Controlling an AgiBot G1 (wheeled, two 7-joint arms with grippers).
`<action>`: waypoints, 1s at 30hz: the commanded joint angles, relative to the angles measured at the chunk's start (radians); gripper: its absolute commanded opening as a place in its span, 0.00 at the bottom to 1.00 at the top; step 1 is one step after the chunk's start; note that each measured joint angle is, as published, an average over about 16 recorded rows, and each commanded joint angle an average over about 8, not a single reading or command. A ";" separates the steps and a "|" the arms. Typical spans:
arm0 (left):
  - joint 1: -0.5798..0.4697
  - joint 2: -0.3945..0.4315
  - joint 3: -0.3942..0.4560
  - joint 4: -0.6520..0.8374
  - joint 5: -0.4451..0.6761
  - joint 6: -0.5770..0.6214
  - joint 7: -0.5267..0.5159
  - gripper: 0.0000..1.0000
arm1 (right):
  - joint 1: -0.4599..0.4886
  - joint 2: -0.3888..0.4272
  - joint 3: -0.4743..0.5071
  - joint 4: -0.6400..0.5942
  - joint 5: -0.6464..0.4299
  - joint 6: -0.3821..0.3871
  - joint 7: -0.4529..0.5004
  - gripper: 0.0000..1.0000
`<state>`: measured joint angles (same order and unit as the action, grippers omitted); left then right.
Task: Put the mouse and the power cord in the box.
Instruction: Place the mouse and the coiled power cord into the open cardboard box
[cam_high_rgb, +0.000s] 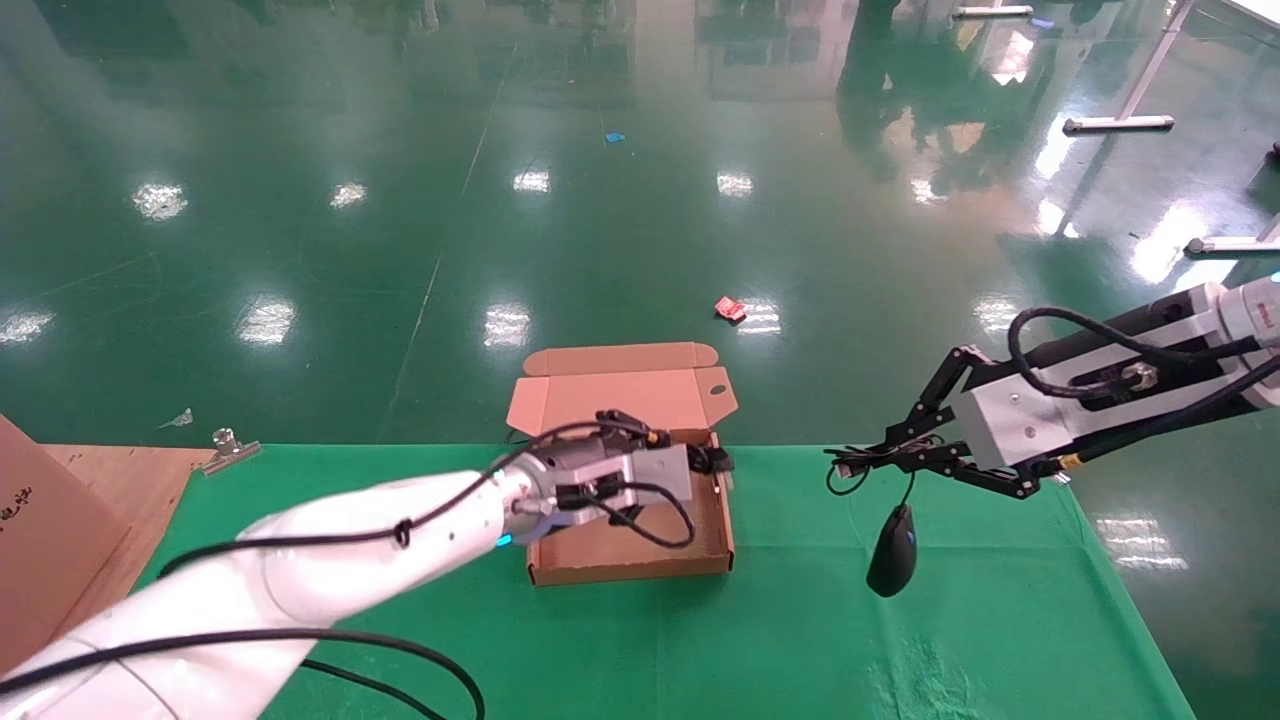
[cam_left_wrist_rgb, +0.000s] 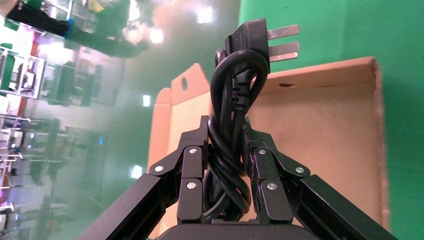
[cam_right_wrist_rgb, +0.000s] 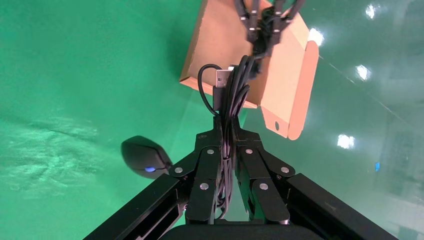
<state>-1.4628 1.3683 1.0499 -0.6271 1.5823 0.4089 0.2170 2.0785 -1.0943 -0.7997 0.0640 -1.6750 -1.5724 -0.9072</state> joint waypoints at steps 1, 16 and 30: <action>-0.006 -0.001 0.016 0.010 -0.040 0.007 0.019 1.00 | -0.004 -0.003 -0.001 -0.002 0.000 0.001 -0.002 0.00; -0.035 -0.001 0.083 0.070 -0.248 0.014 0.152 1.00 | -0.008 -0.033 -0.005 -0.008 0.010 -0.003 0.005 0.00; -0.078 -0.187 -0.045 0.061 -0.573 0.351 0.186 1.00 | 0.008 -0.185 -0.007 0.006 0.012 0.088 0.072 0.00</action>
<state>-1.5242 1.1703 0.9993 -0.5774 1.0055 0.7576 0.4222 2.0764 -1.2768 -0.8063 0.0817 -1.6599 -1.4799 -0.8333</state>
